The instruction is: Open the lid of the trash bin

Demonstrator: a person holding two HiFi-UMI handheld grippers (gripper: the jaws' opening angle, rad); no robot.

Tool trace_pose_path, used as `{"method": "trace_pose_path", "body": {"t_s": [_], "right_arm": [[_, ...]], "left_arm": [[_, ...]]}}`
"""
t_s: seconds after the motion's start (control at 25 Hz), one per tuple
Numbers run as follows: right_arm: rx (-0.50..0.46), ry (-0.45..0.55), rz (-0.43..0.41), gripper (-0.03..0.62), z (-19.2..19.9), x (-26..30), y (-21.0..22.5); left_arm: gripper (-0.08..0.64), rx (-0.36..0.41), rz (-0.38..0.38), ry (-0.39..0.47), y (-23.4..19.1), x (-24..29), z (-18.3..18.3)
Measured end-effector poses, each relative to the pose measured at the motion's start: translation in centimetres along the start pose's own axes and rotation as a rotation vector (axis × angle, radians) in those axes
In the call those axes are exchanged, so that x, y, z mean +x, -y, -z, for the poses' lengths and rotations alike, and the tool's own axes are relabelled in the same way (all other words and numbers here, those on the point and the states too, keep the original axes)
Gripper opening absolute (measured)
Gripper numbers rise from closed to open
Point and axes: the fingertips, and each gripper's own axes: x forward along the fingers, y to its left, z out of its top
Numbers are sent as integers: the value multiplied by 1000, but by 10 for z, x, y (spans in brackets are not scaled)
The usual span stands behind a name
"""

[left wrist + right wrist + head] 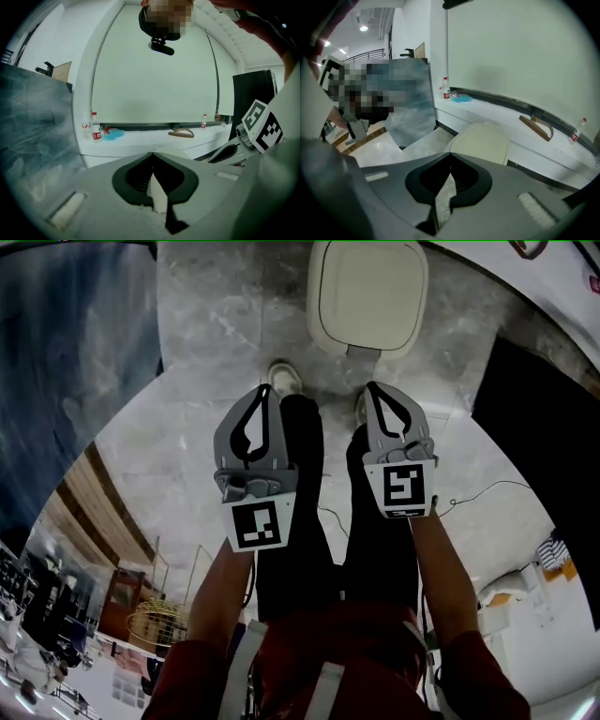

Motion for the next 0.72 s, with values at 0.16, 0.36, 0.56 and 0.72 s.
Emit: {"method": "trace_pose_path", "body": {"t_s": [0.16,0.36,0.56,0.72], "right_arm": [[-23,-28,-15,0,22,16,-6],[-21,-44,-3,2,33,29,-3],[-41,-70,-14,24,42,36,0],[-83,-103,-34,70,47,43,-1]], "left_arm": [[6,-8,27,-28,7,10,28],[6,11,52,-46,9,20,47],[6,-1,47,-50,10,23,51],[6,0,48,-60,10,24,53]]}}
